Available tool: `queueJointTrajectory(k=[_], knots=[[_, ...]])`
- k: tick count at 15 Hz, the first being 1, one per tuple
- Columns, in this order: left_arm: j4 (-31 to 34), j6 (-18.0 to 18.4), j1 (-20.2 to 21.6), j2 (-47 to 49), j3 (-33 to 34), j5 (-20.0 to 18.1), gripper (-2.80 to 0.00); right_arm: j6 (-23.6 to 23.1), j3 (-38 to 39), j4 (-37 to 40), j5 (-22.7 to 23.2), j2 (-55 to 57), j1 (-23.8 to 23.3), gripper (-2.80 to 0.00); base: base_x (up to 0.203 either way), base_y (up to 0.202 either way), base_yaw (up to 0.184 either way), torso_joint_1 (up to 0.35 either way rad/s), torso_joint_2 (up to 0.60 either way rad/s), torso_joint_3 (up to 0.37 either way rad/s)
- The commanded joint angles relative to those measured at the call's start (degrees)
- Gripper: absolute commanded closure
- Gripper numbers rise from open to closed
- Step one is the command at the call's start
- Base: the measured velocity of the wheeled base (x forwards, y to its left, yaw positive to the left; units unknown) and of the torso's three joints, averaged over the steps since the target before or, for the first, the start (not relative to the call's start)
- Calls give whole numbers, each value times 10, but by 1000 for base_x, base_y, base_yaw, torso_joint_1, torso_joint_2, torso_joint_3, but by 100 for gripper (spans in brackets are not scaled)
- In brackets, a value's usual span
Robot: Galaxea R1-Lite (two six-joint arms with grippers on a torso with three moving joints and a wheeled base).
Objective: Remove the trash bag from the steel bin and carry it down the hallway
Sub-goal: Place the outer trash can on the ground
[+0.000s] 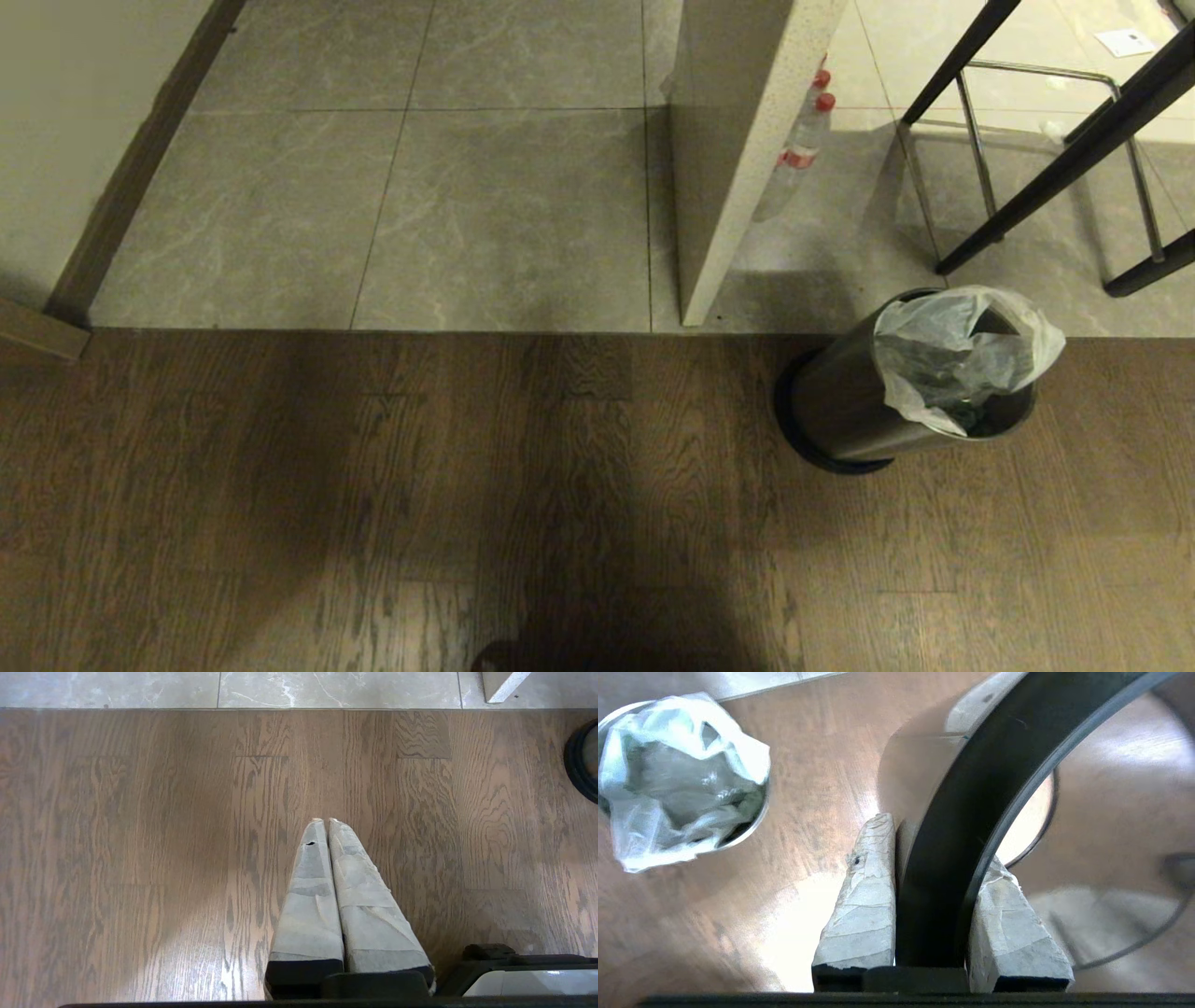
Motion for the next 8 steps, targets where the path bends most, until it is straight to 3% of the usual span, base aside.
queueJointTrajectory(k=[1,3,8], knots=[[0,0,0,-1,1,0,0,-1,-3,-7,-2,38,-43,0,0,0,0,0,0,0],[0,0,0,-1,1,0,0,-2,-3,-20,-4,62,-80,0,0,0,0,0,0,0],[0,0,0,-1,1,0,0,2,-2,-24,-1,64,-81,0,0,0,0,0,0,0]])
